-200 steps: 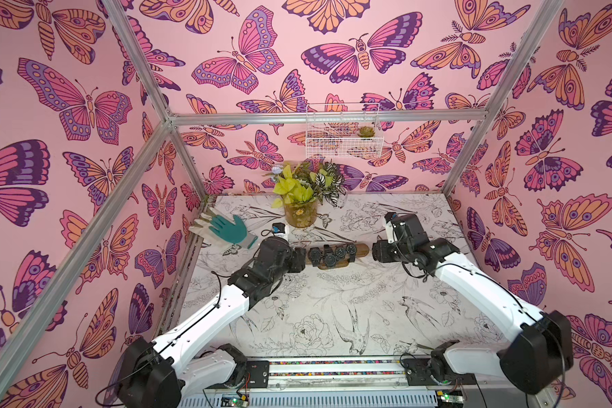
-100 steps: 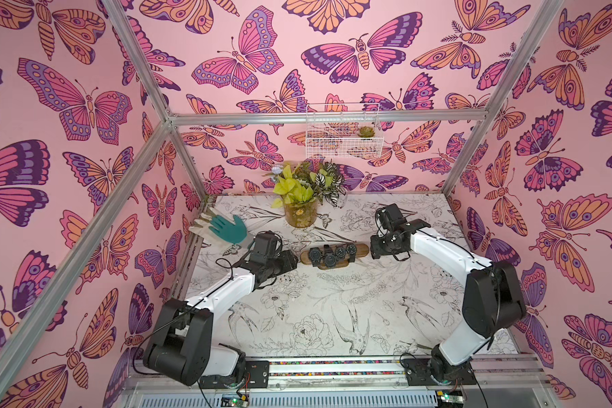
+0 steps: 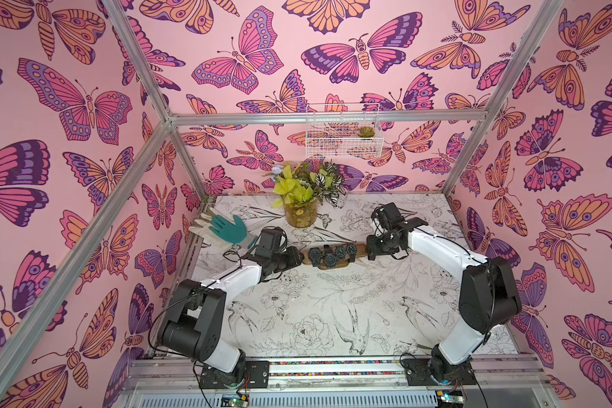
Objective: Place watch on stand
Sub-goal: Place the watch on the stand.
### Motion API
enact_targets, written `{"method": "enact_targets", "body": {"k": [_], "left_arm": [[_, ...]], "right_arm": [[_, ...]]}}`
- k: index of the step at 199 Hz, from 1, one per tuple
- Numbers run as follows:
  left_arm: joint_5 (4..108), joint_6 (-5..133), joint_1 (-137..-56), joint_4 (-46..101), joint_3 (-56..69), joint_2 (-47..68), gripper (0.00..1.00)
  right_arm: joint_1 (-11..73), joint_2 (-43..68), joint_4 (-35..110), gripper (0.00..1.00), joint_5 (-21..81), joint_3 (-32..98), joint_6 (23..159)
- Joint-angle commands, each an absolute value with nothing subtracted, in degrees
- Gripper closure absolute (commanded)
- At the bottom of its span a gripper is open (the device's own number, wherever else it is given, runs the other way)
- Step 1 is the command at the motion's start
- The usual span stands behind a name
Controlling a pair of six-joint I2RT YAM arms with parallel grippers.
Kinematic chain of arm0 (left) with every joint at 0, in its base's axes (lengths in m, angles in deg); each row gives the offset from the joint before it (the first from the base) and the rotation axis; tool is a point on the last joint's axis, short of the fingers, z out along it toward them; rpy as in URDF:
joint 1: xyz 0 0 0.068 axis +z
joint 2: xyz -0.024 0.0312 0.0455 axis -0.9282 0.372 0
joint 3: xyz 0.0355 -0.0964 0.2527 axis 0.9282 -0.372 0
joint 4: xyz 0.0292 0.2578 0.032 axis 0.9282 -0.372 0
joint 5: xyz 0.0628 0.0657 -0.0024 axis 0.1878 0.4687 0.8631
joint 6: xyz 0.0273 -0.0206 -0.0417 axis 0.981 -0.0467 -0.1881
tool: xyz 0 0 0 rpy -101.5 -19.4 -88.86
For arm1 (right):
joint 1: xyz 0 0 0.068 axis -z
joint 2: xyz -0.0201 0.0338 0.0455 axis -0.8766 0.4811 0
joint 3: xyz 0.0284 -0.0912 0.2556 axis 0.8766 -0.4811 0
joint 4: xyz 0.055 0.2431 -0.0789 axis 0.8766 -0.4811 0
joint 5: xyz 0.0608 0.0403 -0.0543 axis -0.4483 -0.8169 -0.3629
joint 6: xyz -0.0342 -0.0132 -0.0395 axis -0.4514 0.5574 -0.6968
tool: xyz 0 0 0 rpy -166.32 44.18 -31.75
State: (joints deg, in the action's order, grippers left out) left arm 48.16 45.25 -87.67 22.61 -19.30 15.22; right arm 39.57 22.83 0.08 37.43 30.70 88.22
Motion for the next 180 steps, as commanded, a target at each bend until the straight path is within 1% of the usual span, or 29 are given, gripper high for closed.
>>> {"method": "enact_targets", "body": {"k": [1,38,92,180], "left_arm": [[46.4,46.3,-87.4,23.7,-18.0,16.2,0.59],[46.5,46.2,-87.5,23.7,-18.1,16.3,0.61],[46.1,46.3,-87.6,23.7,-18.0,16.9,0.64],[46.4,46.4,-88.3,23.7,-17.6,17.0,0.65]], "right_arm": [[39.6,23.6,0.1,0.76,34.9,31.9,87.6],[39.8,25.1,-0.6,0.75,37.6,32.9,87.6],[38.7,24.9,-1.0,0.74,36.4,33.8,86.7],[35.9,27.1,-1.8,0.72,38.3,35.8,86.6]]}}
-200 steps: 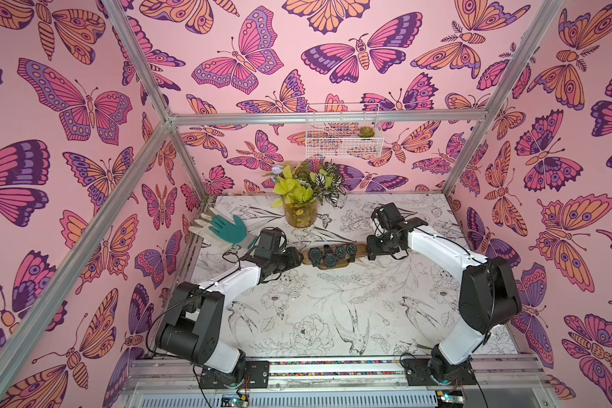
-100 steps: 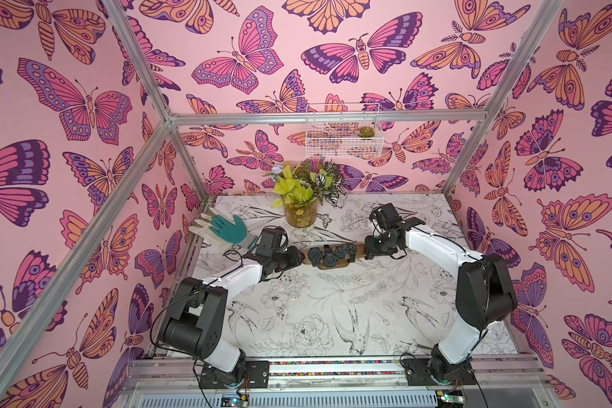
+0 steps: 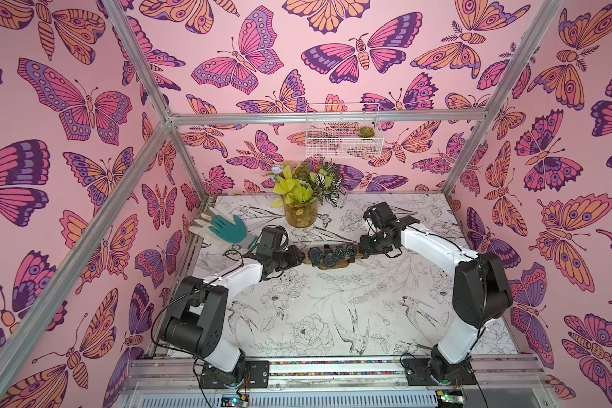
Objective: Place watch on stand
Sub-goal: Place the watch on the stand.
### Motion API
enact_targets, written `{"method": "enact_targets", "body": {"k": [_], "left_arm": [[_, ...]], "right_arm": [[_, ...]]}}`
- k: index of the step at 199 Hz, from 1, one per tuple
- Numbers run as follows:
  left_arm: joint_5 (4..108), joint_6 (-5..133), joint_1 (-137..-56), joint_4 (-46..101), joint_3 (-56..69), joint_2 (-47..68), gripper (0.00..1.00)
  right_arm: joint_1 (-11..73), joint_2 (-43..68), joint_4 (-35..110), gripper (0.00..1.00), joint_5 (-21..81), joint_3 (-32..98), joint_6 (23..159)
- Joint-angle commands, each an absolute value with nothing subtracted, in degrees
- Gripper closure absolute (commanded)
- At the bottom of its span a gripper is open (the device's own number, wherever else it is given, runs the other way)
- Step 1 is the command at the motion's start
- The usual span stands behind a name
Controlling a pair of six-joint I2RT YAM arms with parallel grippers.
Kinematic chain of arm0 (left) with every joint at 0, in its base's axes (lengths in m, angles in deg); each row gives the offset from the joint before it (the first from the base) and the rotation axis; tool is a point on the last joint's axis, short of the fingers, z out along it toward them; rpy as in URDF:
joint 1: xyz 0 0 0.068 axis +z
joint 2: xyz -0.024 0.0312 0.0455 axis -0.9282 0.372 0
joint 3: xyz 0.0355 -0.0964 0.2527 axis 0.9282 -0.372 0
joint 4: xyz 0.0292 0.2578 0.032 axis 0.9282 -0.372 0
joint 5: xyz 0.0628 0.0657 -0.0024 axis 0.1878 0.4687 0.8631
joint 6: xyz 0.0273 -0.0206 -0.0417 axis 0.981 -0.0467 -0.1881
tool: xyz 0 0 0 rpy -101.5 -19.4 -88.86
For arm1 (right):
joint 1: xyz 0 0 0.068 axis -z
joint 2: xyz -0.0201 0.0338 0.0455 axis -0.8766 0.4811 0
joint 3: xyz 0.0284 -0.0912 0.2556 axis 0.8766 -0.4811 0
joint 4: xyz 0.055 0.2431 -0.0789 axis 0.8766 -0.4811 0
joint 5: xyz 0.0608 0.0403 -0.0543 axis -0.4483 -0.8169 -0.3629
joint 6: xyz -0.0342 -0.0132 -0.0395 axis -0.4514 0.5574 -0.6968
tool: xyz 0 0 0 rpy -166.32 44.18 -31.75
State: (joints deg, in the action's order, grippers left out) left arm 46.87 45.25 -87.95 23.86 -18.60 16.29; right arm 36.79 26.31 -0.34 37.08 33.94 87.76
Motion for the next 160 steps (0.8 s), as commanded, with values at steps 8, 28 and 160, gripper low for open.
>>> {"method": "enact_targets", "body": {"k": [8,28,160], "left_arm": [[46.5,46.4,-88.4,23.7,-17.6,17.0,0.65],[46.5,46.4,-88.4,23.6,-17.6,16.9,0.66],[47.1,46.5,-88.5,23.2,-18.1,15.5,0.65]], "right_arm": [[35.7,27.1,-1.9,0.71,38.8,35.9,86.6],[35.6,27.2,-2.0,0.69,39.6,35.6,86.8],[35.6,23.3,-1.3,0.41,38.7,33.6,86.6]]}}
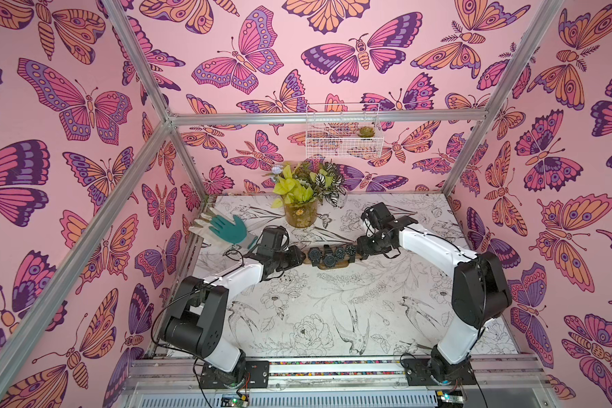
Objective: Place watch on stand
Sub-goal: Place the watch on the stand.
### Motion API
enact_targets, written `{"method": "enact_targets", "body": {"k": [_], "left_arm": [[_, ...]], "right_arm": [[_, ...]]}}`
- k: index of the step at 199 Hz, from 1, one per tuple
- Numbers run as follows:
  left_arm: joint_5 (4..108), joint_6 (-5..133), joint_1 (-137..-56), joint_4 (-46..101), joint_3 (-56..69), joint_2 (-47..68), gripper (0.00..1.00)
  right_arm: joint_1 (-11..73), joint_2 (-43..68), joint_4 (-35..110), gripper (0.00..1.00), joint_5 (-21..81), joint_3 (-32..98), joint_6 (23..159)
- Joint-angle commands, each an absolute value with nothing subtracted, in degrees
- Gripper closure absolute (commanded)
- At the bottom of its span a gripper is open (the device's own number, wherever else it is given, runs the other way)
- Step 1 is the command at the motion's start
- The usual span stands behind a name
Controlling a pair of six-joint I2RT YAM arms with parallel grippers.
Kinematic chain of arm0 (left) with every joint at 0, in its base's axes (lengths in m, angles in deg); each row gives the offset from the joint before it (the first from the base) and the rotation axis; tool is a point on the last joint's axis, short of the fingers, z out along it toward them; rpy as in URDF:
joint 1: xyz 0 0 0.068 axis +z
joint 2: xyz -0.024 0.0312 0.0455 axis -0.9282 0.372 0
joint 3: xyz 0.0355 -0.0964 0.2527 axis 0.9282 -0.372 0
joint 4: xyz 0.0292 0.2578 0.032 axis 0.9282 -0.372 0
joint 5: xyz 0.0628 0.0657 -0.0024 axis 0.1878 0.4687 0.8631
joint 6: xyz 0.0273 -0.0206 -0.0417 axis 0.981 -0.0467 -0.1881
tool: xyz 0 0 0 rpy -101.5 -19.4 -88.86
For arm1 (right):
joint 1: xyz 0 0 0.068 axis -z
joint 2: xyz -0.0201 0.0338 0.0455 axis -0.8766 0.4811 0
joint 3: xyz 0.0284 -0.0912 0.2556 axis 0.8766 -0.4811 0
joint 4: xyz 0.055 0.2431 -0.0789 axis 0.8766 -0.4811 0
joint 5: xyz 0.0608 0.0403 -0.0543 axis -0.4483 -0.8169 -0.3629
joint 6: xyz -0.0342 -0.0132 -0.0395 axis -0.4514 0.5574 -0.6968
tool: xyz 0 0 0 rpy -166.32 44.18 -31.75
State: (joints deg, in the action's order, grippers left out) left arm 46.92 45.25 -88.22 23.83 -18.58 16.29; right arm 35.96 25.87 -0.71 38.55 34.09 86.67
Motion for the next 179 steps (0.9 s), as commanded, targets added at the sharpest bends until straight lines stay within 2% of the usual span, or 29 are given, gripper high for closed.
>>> {"method": "enact_targets", "body": {"k": [1,85,147,179], "left_arm": [[47.1,46.5,-88.5,23.2,-18.2,15.6,0.65],[47.3,46.8,-88.5,22.7,-17.8,15.3,0.65],[47.9,47.2,-88.5,21.8,-17.8,14.5,0.63],[48.5,47.4,-88.5,21.4,-18.1,13.9,0.62]], "right_arm": [[35.5,23.3,-1.3,0.41,38.7,33.6,86.7],[37.0,19.7,0.4,0.48,38.7,30.8,87.5],[37.6,21.4,2.8,0.42,33.9,29.8,87.7],[37.6,21.5,2.9,0.46,34.5,29.5,87.7]]}}
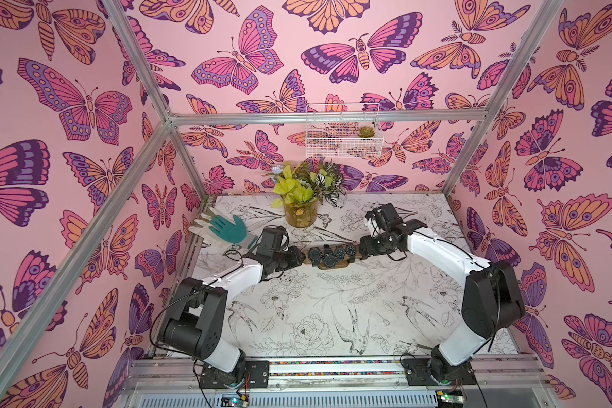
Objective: Place watch on stand
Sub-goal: Place the watch on the stand.
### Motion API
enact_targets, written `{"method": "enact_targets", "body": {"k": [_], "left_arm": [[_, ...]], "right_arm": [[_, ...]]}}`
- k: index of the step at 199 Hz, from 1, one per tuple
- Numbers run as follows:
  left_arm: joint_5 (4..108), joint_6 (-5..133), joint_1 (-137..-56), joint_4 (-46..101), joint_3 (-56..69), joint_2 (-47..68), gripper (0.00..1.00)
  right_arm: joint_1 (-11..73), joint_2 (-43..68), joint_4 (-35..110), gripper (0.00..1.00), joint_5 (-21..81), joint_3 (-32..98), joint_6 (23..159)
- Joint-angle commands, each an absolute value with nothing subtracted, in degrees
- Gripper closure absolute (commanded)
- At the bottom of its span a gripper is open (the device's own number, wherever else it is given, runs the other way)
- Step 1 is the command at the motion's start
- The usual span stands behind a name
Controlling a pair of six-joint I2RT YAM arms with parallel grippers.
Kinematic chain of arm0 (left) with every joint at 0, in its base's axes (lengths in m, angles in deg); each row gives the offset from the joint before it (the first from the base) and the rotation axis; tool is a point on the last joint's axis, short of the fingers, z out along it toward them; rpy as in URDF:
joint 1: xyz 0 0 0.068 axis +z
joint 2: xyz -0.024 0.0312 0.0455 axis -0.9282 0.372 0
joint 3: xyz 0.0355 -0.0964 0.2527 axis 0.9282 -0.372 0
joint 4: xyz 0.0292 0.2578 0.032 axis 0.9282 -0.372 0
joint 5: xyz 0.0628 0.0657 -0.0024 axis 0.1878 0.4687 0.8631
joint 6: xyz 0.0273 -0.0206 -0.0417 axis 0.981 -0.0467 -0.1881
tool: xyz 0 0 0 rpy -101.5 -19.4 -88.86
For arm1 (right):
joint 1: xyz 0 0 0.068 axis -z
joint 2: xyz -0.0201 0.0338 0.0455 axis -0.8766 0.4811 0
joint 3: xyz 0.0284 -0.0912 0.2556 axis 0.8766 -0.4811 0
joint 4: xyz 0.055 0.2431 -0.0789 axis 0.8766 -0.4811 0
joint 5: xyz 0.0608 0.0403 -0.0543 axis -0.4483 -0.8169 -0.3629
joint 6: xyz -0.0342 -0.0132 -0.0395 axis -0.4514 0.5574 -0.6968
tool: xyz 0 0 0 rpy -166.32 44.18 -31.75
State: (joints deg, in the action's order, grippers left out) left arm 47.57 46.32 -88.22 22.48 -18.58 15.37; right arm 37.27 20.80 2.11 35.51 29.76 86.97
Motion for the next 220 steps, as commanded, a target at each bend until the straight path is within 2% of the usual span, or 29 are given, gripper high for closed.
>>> {"method": "enact_targets", "body": {"k": [1,18,69,112,134,172,220], "left_arm": [[48.5,47.4,-88.5,21.5,-18.1,13.9,0.62],[48.5,47.4,-88.5,21.4,-18.1,13.9,0.62],[48.3,47.5,-88.5,21.4,-18.0,14.1,0.62],[48.3,47.6,-88.5,21.4,-17.9,14.2,0.62],[48.3,47.5,-88.5,21.4,-18.0,14.4,0.62],[48.4,47.6,-88.5,21.4,-18.0,14.2,0.62],[48.3,47.7,-88.5,21.3,-17.8,14.4,0.62]], "right_arm": [[37.6,21.5,3.0,0.46,34.5,29.5,87.7],[37.6,21.8,3.1,0.51,33.9,29.5,87.7],[37.5,22.4,3.3,0.53,33.3,30.0,88.0],[37.5,22.0,3.3,0.59,32.8,30.3,88.4],[37.6,20.5,3.1,0.57,35.2,29.8,88.7],[38.9,20.4,3.7,0.46,36.9,28.9,89.5],[39.8,23.0,4.3,0.47,31.9,29.3,89.5]]}}
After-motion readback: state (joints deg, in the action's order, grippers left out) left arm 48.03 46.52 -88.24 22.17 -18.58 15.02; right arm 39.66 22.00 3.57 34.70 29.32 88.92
